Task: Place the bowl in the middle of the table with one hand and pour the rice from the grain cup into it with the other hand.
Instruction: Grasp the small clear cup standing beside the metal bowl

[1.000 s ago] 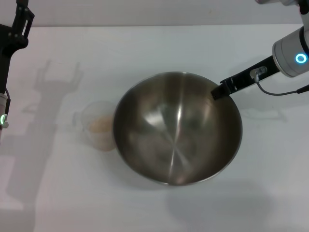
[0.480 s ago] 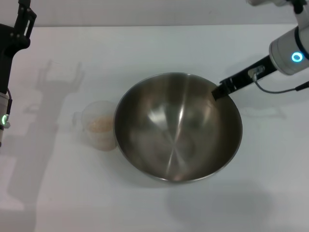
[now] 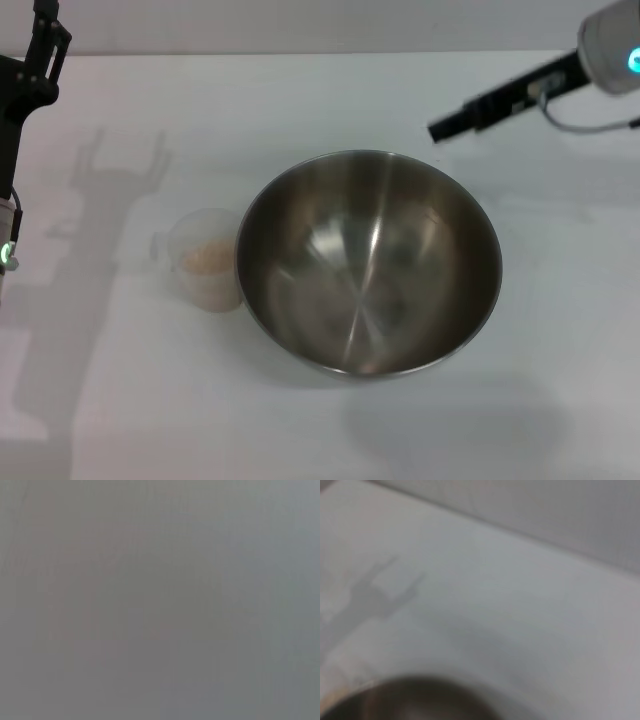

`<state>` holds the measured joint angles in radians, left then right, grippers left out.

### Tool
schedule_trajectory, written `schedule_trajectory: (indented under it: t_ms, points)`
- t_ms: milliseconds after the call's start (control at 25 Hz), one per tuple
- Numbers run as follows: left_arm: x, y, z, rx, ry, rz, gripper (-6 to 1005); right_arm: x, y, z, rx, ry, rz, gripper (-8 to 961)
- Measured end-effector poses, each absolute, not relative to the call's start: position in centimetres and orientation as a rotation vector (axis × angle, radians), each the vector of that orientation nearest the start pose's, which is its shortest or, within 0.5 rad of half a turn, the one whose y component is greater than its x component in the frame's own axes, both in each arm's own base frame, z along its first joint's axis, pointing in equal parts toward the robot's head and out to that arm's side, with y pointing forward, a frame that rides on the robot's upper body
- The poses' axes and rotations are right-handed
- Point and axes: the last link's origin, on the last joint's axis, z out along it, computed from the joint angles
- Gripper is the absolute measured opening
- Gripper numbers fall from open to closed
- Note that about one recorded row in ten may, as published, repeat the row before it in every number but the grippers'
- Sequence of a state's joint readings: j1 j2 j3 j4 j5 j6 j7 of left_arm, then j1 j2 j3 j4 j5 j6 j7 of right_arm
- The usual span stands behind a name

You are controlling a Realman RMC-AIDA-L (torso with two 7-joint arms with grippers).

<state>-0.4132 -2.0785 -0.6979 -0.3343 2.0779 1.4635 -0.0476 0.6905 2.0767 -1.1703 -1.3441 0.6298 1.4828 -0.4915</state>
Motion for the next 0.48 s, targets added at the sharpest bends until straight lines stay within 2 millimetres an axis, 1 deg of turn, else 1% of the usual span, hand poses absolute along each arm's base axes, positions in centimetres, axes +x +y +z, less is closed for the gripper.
schedule_trajectory:
  t_ms: [40,80,200,240,280,320,360,400,440,480]
  points:
    - [-27.1,32.1,0.0,-1.418,-0.342,-1.008,809,13.9,39.6,4.3,-2.449,0.974,-0.047,284]
    - [-27.2,32.1,0.1,-1.417,-0.343,-1.008,809,13.9,39.6,4.3,-2.449,0.974,-0.047,342]
    - [-27.3,32.0,0.1,-1.412,-0.347,-1.007,809,12.6,40.3,5.1,-2.423,0.823,0.034,517]
    - [-27.3,31.9,0.1,-1.411,-0.345,-1.009,809,11.8,40.6,5.3,-2.39,0.685,0.096,526]
    - [-27.3,31.9,0.1,-1.411,-0.345,-1.009,809,11.8,40.6,5.3,-2.39,0.685,0.096,534]
    - [-27.3,31.9,0.1,-1.41,-0.344,-1.01,809,11.6,40.7,5.3,-2.372,0.63,0.115,543]
    - [-27.2,31.9,0.1,-1.41,-0.342,-1.012,809,11.2,40.8,4.9,-2.312,0.476,0.163,552]
    - [-27.2,31.9,0.1,-1.41,-0.342,-1.012,809,11.2,40.8,4.9,-2.312,0.476,0.163,552]
    - [-27.2,31.8,0.1,-1.411,-0.339,-1.013,809,11.0,40.7,4.4,-2.236,0.344,0.21,552]
    - [-27.2,31.7,0.1,-1.41,-0.337,-1.014,809,11.0,40.5,4.1,-2.191,0.274,0.238,552]
